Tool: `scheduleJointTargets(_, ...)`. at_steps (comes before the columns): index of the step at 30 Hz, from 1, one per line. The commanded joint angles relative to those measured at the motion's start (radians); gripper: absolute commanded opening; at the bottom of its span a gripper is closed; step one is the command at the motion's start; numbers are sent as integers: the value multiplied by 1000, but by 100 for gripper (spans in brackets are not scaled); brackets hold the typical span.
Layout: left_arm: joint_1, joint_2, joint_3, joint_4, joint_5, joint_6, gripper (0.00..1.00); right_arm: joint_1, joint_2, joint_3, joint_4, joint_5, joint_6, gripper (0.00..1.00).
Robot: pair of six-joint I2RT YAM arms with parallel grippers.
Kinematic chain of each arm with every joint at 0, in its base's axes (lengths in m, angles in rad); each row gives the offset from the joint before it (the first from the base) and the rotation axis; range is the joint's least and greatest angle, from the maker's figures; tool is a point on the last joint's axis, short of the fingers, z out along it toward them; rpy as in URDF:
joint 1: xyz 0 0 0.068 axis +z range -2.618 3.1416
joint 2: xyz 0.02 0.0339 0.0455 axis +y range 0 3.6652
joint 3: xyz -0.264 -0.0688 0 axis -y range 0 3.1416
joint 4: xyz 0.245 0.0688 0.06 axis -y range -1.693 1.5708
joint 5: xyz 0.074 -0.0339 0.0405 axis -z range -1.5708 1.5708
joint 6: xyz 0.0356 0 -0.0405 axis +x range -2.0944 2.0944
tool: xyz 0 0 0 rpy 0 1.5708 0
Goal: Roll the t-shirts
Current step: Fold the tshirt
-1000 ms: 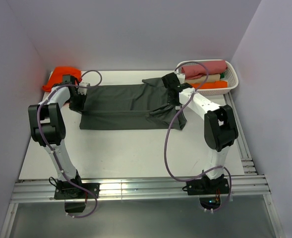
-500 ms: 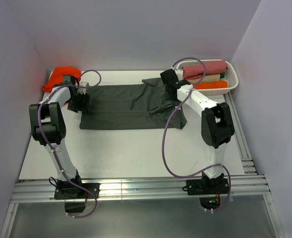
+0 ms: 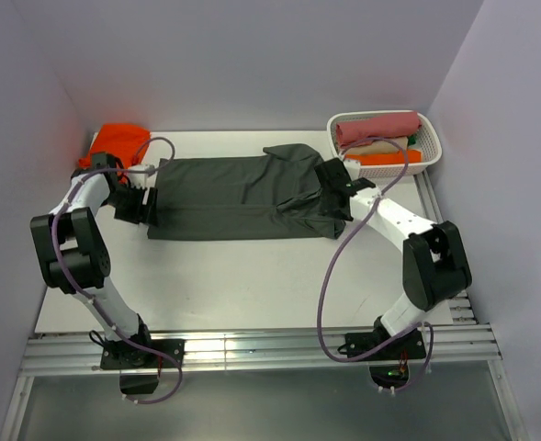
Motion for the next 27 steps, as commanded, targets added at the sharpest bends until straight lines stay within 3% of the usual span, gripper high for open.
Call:
scheduleJointTargets(1,15,-6,-74,-53,107,90,72,-9,-65,-106,83,-67,58,55)
scheduleJointTargets(7,30,44,-81,-53,182,100,72,-9,-51,-192,154,-110,79,52)
scheduleJointTargets(20,33,95,-96,23,116,44,65,-24,50,-172,180,-104,81,42)
scheduleJointTargets(27,33,111,-90,39,94,24,37,-30,30,-169,179,-104,75,32)
